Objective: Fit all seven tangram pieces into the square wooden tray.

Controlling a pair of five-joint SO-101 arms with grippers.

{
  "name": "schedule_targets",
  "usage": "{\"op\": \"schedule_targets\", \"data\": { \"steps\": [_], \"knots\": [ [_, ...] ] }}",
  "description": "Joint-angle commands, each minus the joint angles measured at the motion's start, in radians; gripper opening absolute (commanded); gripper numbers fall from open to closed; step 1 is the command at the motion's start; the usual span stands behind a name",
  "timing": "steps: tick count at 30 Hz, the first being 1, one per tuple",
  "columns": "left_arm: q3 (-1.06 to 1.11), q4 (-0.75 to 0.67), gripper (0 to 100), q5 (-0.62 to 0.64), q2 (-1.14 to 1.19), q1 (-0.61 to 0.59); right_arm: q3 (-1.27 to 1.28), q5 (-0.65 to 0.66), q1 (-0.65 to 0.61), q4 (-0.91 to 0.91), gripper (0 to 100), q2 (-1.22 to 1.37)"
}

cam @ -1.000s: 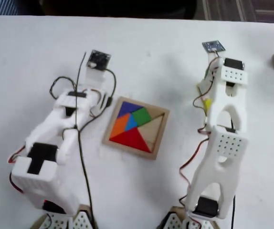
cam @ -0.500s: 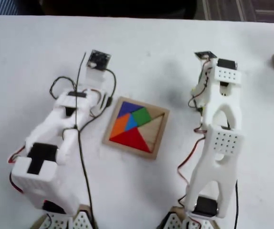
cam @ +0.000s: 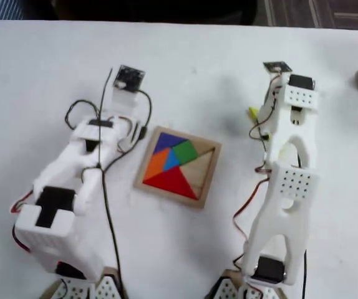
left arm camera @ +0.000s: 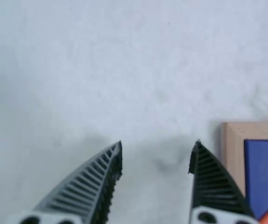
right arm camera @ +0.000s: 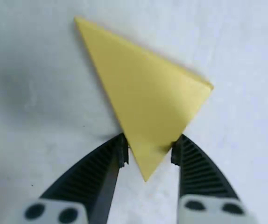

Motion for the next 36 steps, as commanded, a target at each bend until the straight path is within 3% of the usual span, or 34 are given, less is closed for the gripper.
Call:
{"op": "schedule_targets", "data": {
  "steps": [1,9,14,19,22,36],
  "knots": [
    [-0.049,0.005,24,-0.003,-0.005,-0.010,-0.014,-0.020,0.005,0.012,11.9,-0.002],
    [-0.049,0.005,24,-0.003,-0.005,-0.010,-0.077,-0.071,0.038,0.064,13.3,-0.015],
    [-0.049,0.005,24,-0.003,-0.005,-0.010,-0.203,-0.091,0.016,0.130,26.8,-0.010],
    [-0.049,0.005,24,-0.003,-0.005,-0.010,-0.245,-0.071,0.008,0.053,36.2,0.005],
    [-0.049,0.005,24,-0.003,-0.005,-0.010,-0.245,-0.002,0.001,0.010,36.4,0.048],
    [-0.049,0.005,24,-0.003,-0.005,-0.010,-0.322,0.011,-0.068,-0.050,32.4,0.139]
  ]
}}
